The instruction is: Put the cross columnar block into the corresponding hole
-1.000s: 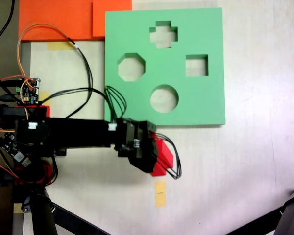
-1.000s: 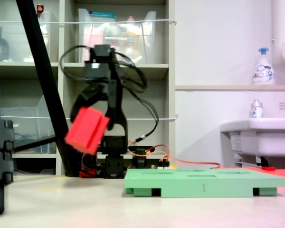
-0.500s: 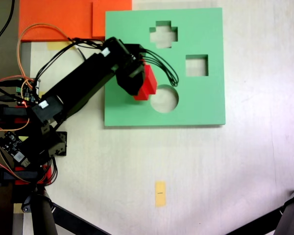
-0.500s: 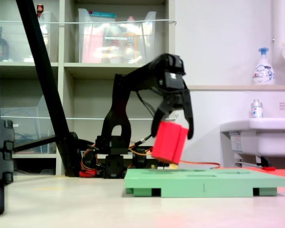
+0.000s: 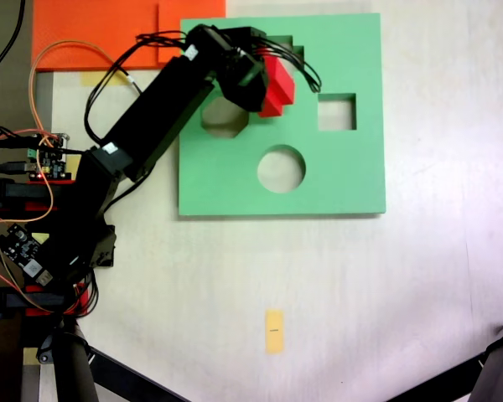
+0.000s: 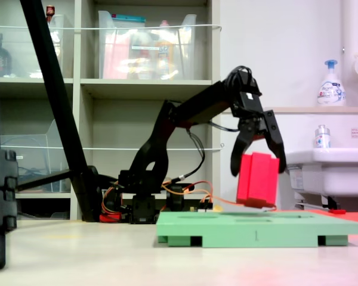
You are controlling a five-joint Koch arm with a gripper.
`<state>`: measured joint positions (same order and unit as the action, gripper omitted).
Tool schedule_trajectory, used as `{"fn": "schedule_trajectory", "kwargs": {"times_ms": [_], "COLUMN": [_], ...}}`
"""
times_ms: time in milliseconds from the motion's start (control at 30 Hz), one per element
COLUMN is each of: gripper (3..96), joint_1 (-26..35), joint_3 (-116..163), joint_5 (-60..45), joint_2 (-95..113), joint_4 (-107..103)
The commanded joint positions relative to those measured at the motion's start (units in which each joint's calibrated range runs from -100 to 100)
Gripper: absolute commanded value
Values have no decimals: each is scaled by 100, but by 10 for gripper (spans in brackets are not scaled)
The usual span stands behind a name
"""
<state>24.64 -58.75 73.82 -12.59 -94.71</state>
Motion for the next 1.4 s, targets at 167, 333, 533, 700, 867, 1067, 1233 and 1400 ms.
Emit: {"fn": "schedule_trajectory", "kwargs": {"times_ms": [167,333,533,700,867,1067,1233,1400], "gripper": [416,416,417,416,417,417,417,416], "joint_1": [171,210,244,288,327,342,337,327], "joint_3": [-377,-446,-456,-456,-456,-456,-456,-456], "joint_5": [93,195,234,244,254,278,269,112], "joint_2": [-180,-417,-571,-697,-697,-753,-948,-1144], "joint_4": [1465,1908,1946,1985,1985,1985,2062,2091]}}
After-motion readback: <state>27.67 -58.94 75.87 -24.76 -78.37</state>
